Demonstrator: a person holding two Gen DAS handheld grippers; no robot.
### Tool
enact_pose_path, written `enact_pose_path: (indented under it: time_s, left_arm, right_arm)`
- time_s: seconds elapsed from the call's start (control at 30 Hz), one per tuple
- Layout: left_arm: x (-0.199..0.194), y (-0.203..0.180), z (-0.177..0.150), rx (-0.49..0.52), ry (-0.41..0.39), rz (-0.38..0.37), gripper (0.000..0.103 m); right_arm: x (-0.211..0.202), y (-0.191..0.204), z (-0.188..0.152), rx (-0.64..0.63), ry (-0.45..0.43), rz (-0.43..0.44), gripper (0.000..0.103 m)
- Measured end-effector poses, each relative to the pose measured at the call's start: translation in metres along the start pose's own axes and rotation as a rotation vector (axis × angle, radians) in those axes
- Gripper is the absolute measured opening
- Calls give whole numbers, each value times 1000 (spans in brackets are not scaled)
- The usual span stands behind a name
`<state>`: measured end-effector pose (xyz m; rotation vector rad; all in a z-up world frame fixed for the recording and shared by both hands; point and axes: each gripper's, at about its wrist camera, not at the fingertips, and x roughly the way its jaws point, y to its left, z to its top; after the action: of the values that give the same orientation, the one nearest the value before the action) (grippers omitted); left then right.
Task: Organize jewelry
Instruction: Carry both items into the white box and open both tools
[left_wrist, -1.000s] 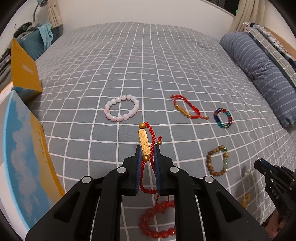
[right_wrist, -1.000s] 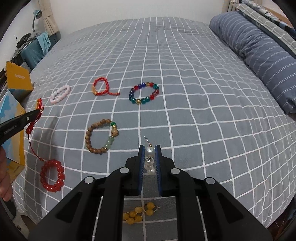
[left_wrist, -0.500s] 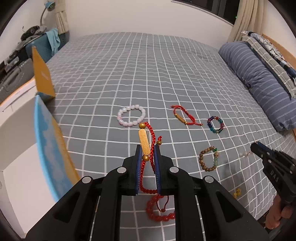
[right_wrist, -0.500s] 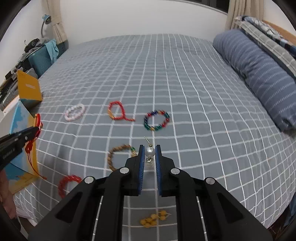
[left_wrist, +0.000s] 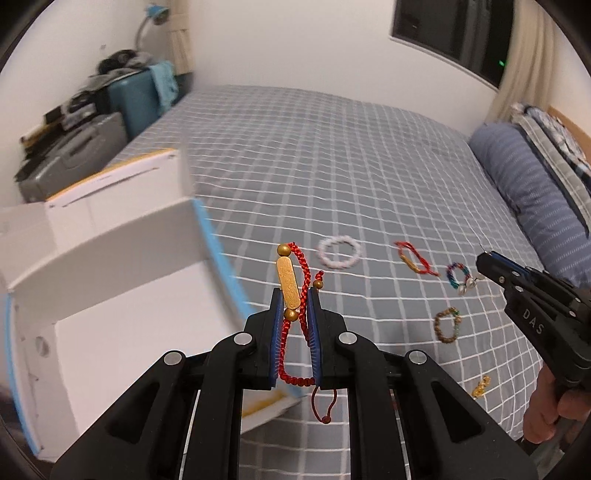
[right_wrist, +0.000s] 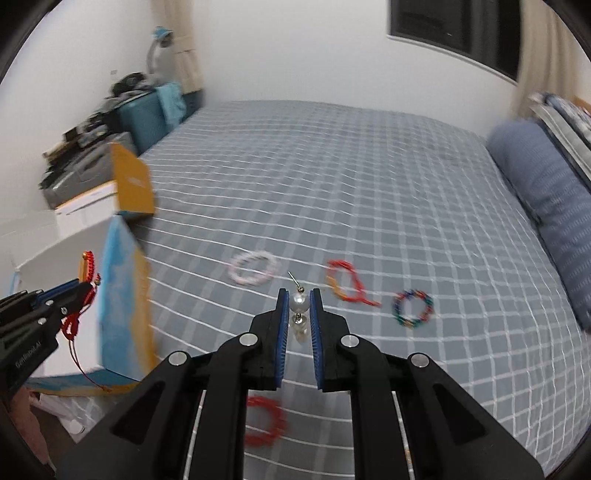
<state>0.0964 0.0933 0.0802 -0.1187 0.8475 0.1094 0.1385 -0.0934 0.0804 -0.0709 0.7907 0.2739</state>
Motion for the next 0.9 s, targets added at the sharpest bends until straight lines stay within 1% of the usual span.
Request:
enact_pose_path:
  time_s: [0.07, 0.23, 0.37, 0.5, 0.57, 0.77, 0.9]
  left_arm:
    - [-11, 20, 0, -25, -12, 28, 12]
    - [-31, 69, -6, -86, -24, 101, 12]
    - [-41, 112, -19, -144, -18, 157, 12]
    - [-43, 150, -34, -206, 11, 200, 12]
    - [-42, 168, -42, -234, 27, 220, 12]
    - [-32, 211, -65, -302, 91, 265, 12]
    - [-19, 228, -81, -338, 151, 262, 12]
  right_arm:
    - [-2, 21, 6, -26, -11, 29, 11]
    - [-6, 92, 18, -115, -26, 123, 11]
    - [-1, 154, 16, -196, -12, 195, 11]
    - [7, 206, 10, -260, 16, 241, 11]
    - [15, 231, 5, -291, 38, 257, 11]
    - [39, 282, -18, -346, 128, 287, 11]
    - [61, 294, -31, -342, 234, 284, 11]
